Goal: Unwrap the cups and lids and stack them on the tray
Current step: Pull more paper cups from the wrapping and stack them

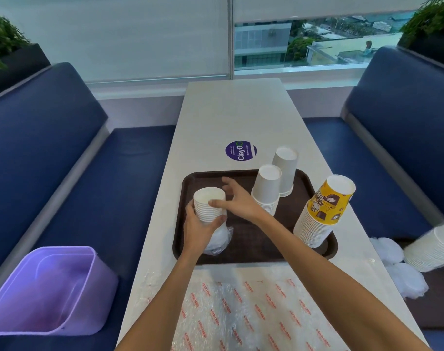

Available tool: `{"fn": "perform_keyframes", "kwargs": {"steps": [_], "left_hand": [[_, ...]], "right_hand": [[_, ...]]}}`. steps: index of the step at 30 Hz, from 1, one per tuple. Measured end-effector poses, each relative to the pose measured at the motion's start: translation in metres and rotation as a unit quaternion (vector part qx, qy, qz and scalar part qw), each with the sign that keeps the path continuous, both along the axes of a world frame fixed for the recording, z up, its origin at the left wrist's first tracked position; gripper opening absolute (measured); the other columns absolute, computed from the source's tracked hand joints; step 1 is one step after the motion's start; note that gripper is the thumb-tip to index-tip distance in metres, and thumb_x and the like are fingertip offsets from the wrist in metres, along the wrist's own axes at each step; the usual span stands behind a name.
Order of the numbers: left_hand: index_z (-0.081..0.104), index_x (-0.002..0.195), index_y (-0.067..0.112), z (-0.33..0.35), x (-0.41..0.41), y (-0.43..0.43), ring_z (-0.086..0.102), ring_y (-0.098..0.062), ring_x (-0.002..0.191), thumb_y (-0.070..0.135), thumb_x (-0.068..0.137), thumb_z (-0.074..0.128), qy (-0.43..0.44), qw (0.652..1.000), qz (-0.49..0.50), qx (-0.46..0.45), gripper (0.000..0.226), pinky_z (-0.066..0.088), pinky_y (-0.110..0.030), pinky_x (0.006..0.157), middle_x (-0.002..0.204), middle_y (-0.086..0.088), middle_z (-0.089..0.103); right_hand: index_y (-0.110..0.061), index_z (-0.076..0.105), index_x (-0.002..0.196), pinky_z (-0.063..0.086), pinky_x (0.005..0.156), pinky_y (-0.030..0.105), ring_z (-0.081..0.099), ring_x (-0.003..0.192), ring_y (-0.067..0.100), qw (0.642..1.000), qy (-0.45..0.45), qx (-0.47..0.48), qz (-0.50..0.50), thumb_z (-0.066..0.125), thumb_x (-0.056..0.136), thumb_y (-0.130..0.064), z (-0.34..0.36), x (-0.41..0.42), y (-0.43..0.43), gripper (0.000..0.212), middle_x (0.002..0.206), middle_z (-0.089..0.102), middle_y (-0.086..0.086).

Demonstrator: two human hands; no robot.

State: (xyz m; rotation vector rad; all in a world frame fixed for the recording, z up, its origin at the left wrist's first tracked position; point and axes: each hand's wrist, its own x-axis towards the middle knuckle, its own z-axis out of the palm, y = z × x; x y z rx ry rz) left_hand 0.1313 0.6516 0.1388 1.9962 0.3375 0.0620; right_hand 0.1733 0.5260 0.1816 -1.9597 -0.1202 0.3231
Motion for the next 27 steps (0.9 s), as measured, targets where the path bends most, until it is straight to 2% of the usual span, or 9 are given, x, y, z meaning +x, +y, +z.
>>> {"fn": "perform_keyframes", "kwargs": {"steps": [2, 6, 9, 14, 17, 19, 20, 24, 27], "left_hand": [[0.028, 0.143, 0.015, -0.001, 0.002, 0.0, 0.045, -0.026, 0.127, 0.035, 0.072, 0.08, 0.003, 1.0, 0.011, 0.003, 0.091, 0.039, -0.035, 0.104, 0.143, -0.008, 0.043], [0.029, 0.143, 0.015, -0.006, 0.006, 0.002, 0.044, -0.026, 0.129, 0.034, 0.074, 0.079, 0.008, 1.0, 0.016, 0.003, 0.087, 0.037, -0.039, 0.108, 0.144, -0.008, 0.042], [0.029, 0.143, 0.015, -0.009, 0.01, 0.004, 0.045, -0.025, 0.127, 0.032, 0.074, 0.079, 0.009, 1.0, 0.017, -0.008, 0.087, 0.039, -0.042, 0.108, 0.142, -0.008, 0.044], [0.029, 0.142, 0.016, -0.012, 0.015, 0.003, 0.046, -0.024, 0.125, 0.033, 0.074, 0.079, 0.012, 1.0, 0.017, -0.006, 0.087, 0.041, -0.039, 0.107, 0.141, -0.007, 0.044], [0.029, 0.142, 0.017, -0.013, 0.017, 0.003, 0.046, -0.023, 0.125, 0.036, 0.074, 0.079, 0.012, 1.0, 0.024, 0.001, 0.086, 0.04, -0.039, 0.107, 0.141, -0.007, 0.044], [0.03, 0.141, 0.017, -0.014, 0.018, 0.003, 0.046, -0.024, 0.125, 0.037, 0.074, 0.078, 0.015, 0.999, 0.028, 0.009, 0.085, 0.04, -0.039, 0.108, 0.141, -0.007, 0.045], [0.03, 0.141, 0.017, -0.015, 0.018, 0.002, 0.046, -0.023, 0.125, 0.037, 0.074, 0.078, 0.016, 0.999, 0.029, 0.011, 0.085, 0.04, -0.038, 0.107, 0.14, -0.007, 0.045], [0.031, 0.141, 0.016, -0.014, 0.019, 0.001, 0.048, -0.023, 0.122, 0.034, 0.073, 0.079, 0.008, 0.999, 0.029, 0.012, 0.085, 0.04, -0.036, 0.103, 0.138, -0.007, 0.047], [0.032, 0.14, 0.016, -0.014, 0.019, 0.0, 0.049, -0.022, 0.122, 0.036, 0.072, 0.079, 0.009, 0.999, 0.029, 0.012, 0.085, 0.04, -0.034, 0.103, 0.138, -0.006, 0.048]], "right_hand": [[-0.015, 0.036, 0.143, 0.038, 0.1, 0.027, 0.044, 0.129, 0.02, 0.999, 0.027, 0.017, 0.016, 0.073, 0.083, -0.025, -0.012, -0.001, 0.004, 0.072, 0.143, 0.044, 0.004], [-0.013, 0.043, 0.139, 0.041, 0.094, 0.022, 0.048, 0.117, 0.012, 0.992, 0.067, 0.108, -0.001, 0.069, 0.086, -0.018, -0.02, -0.001, 0.006, 0.059, 0.128, 0.052, -0.003], [-0.014, 0.043, 0.139, 0.043, 0.098, 0.026, 0.049, 0.121, 0.017, 0.988, 0.087, 0.129, -0.016, 0.068, 0.087, -0.02, -0.027, 0.004, 0.01, 0.058, 0.134, 0.053, 0.001], [-0.013, 0.047, 0.132, 0.043, 0.105, 0.039, 0.052, 0.121, 0.023, 0.973, 0.13, 0.185, -0.04, 0.066, 0.086, -0.015, -0.037, 0.013, 0.016, 0.05, 0.13, 0.056, 0.008], [-0.013, 0.045, 0.129, 0.043, 0.104, 0.037, 0.051, 0.12, 0.023, 0.964, 0.145, 0.218, -0.053, 0.069, 0.078, -0.019, -0.038, 0.016, 0.02, 0.057, 0.128, 0.055, 0.008], [-0.015, 0.043, 0.128, 0.044, 0.101, 0.035, 0.051, 0.115, 0.019, 0.962, 0.146, 0.223, -0.056, 0.067, 0.067, -0.026, -0.038, 0.015, 0.024, 0.066, 0.123, 0.055, 0.004], [-0.016, 0.041, 0.129, 0.044, 0.099, 0.033, 0.051, 0.113, 0.016, 0.964, 0.142, 0.22, -0.055, 0.067, 0.068, -0.028, -0.039, 0.014, 0.025, 0.067, 0.122, 0.053, 0.002], [-0.016, 0.03, 0.135, 0.045, 0.091, 0.023, 0.05, 0.103, 0.007, 0.974, 0.121, 0.184, -0.054, 0.065, 0.088, -0.023, -0.037, 0.017, 0.024, 0.059, 0.121, 0.047, -0.002], [-0.014, 0.029, 0.138, 0.043, 0.091, 0.022, 0.048, 0.114, 0.013, 0.985, 0.094, 0.133, -0.055, 0.073, 0.082, -0.027, -0.034, 0.022, 0.023, 0.072, 0.129, 0.045, 0.001]]}}
